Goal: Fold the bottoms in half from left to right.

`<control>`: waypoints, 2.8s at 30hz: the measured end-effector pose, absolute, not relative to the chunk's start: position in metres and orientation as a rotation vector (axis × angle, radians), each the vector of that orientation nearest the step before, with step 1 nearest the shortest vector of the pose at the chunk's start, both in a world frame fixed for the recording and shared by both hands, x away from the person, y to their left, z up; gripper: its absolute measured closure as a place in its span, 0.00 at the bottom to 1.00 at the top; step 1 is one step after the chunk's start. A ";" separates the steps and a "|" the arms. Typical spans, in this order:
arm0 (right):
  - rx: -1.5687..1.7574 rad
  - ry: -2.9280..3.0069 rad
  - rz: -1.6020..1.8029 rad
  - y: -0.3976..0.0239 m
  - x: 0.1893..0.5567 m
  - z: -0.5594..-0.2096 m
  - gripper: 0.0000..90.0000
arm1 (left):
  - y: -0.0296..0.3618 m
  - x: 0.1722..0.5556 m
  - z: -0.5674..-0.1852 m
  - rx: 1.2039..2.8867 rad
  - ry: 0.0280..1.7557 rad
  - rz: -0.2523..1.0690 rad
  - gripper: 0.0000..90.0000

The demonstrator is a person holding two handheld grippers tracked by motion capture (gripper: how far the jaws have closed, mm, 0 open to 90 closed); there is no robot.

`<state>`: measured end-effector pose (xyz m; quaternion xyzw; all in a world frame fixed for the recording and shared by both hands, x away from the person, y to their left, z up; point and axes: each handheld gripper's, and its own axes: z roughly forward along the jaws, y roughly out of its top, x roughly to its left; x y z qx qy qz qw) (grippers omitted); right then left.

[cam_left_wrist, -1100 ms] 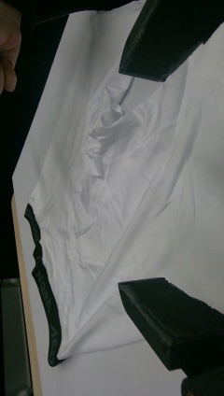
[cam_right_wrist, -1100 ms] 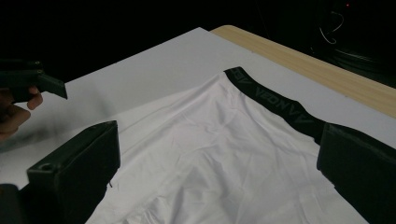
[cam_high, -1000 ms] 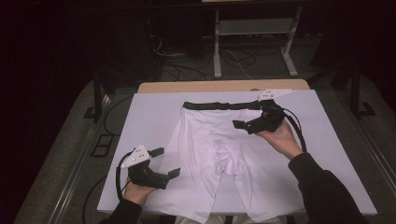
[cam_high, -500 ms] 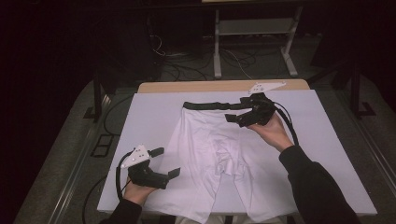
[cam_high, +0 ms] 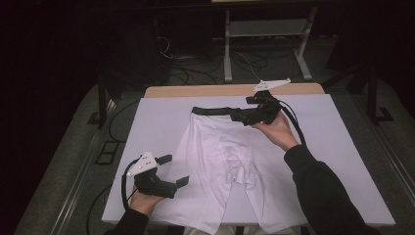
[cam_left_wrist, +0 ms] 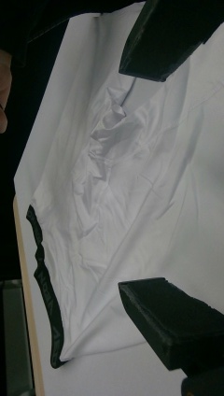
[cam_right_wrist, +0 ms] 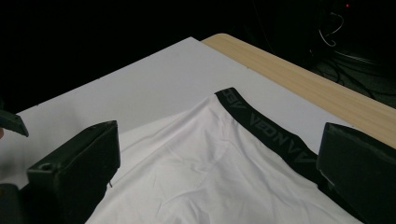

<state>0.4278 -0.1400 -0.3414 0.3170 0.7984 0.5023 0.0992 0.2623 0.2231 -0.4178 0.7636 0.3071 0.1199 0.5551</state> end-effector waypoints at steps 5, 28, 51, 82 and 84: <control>0.936 2.373 1.479 -0.130 0.435 -0.342 0.00 | 0.223 0.262 -0.418 1.801 0.724 0.282 0.00; 0.927 2.421 1.456 -0.091 0.464 -0.347 0.00 | 0.223 0.263 -0.418 1.802 0.723 0.278 0.00; 0.926 2.456 1.460 -0.056 0.488 -0.356 0.00 | 0.223 0.263 -0.418 1.794 0.723 0.273 0.00; 0.938 2.539 1.349 -0.014 0.515 -0.384 0.00 | 0.224 0.262 -0.416 1.782 0.724 0.269 0.00; 0.943 2.544 1.344 -0.013 0.517 -0.387 0.00 | 0.224 0.262 -0.417 1.782 0.724 0.268 0.00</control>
